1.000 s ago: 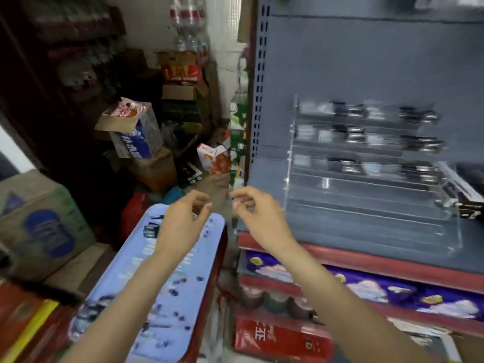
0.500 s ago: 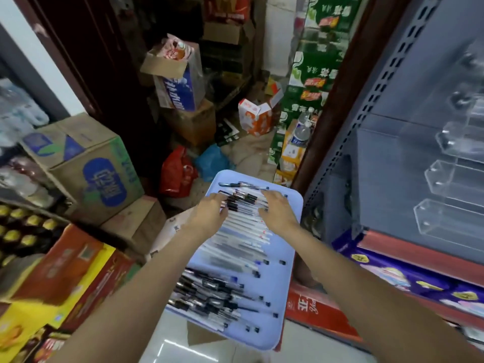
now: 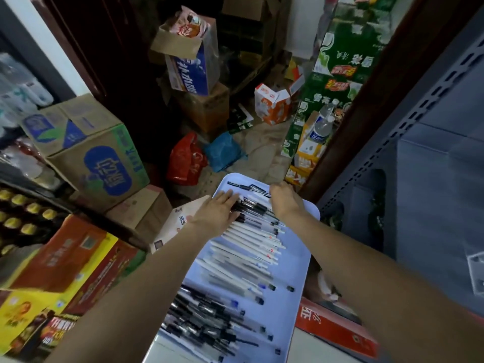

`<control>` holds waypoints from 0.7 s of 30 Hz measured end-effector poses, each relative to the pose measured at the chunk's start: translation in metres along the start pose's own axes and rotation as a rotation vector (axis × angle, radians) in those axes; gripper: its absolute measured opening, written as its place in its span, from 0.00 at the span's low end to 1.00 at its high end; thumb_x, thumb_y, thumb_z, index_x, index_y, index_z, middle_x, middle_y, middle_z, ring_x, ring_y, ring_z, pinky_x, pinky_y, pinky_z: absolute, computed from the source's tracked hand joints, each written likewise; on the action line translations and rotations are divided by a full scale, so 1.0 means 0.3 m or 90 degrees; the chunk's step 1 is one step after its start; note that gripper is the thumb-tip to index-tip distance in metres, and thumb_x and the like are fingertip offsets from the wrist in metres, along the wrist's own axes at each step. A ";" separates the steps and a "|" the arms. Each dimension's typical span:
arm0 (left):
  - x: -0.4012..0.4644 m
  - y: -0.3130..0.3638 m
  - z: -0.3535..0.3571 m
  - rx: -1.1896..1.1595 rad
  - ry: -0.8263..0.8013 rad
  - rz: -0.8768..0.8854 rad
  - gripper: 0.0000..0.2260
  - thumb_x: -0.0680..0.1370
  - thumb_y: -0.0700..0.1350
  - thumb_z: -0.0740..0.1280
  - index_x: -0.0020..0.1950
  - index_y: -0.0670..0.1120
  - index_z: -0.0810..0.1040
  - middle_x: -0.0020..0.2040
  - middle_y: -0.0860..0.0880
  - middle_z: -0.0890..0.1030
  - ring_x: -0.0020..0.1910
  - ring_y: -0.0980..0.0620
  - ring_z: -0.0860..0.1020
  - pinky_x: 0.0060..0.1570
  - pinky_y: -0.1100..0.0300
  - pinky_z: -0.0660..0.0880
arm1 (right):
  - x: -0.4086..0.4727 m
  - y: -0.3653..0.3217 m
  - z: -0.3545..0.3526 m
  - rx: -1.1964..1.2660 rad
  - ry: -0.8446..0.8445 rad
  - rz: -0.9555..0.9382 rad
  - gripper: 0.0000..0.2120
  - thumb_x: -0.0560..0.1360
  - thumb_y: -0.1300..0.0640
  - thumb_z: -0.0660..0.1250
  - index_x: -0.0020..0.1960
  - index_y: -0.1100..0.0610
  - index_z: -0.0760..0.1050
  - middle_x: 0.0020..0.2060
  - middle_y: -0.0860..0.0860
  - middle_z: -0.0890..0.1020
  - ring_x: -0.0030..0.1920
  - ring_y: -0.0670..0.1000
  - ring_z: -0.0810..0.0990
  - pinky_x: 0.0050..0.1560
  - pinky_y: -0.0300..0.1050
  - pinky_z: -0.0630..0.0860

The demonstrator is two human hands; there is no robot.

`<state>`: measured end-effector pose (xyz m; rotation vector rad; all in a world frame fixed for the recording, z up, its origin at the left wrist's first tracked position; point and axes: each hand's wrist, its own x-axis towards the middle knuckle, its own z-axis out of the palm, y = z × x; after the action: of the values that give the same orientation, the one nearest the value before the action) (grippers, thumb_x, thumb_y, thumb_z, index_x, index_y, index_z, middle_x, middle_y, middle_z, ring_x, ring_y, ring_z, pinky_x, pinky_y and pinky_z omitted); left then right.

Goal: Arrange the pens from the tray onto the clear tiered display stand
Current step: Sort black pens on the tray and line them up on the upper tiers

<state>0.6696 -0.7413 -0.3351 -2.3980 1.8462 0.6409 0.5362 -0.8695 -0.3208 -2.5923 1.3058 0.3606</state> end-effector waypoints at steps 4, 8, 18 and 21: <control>0.012 0.009 -0.002 -0.074 0.021 -0.024 0.23 0.82 0.52 0.53 0.76 0.50 0.54 0.77 0.49 0.55 0.76 0.50 0.54 0.72 0.50 0.55 | 0.010 0.010 -0.028 0.053 -0.065 0.022 0.13 0.79 0.58 0.63 0.37 0.61 0.68 0.32 0.55 0.70 0.38 0.58 0.73 0.40 0.48 0.69; 0.004 0.035 -0.031 -0.217 0.060 -0.069 0.20 0.81 0.47 0.57 0.73 0.46 0.63 0.74 0.45 0.63 0.70 0.46 0.65 0.67 0.54 0.63 | -0.018 -0.002 -0.060 0.088 -0.021 0.060 0.12 0.78 0.66 0.60 0.35 0.62 0.68 0.32 0.55 0.70 0.40 0.57 0.73 0.39 0.46 0.70; -0.171 0.287 -0.262 -0.825 0.142 -0.077 0.17 0.80 0.51 0.60 0.57 0.38 0.77 0.48 0.47 0.78 0.50 0.52 0.76 0.52 0.60 0.70 | -0.368 -0.010 -0.235 0.496 0.147 -0.063 0.21 0.78 0.61 0.63 0.29 0.59 0.59 0.26 0.56 0.59 0.31 0.49 0.56 0.34 0.45 0.53; -0.225 0.398 -0.326 -0.912 0.155 -0.023 0.11 0.79 0.48 0.63 0.46 0.41 0.80 0.35 0.52 0.80 0.40 0.57 0.76 0.45 0.66 0.75 | -0.494 0.016 -0.289 0.537 0.168 -0.052 0.17 0.77 0.60 0.64 0.33 0.70 0.72 0.29 0.67 0.72 0.30 0.57 0.70 0.34 0.47 0.69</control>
<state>0.5729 -0.7415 -0.1972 -3.2466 1.5534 2.3759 0.4572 -0.7863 -0.1929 -1.9801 1.0845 -0.4732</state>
